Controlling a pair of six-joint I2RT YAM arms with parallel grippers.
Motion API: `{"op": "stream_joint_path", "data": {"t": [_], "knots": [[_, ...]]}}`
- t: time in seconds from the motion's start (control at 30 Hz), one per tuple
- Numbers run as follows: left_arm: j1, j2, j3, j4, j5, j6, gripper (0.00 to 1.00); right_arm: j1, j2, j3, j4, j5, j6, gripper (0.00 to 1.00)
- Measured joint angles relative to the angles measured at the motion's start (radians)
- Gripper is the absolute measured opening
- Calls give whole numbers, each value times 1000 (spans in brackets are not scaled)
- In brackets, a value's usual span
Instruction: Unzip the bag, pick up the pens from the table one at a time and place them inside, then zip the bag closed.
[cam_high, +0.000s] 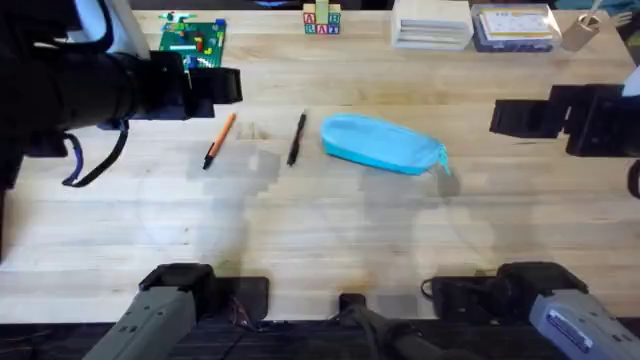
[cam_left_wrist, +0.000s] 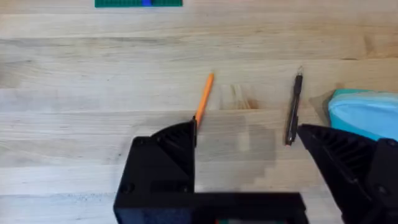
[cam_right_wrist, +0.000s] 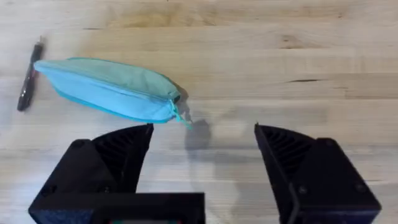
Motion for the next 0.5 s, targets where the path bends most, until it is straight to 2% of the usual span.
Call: {"op": "stream_joint_path", "data": {"t": [0.5], "knots": [[0, 0, 0, 2, 4, 10, 993, 0, 0, 0, 0, 0, 0, 998]]}}
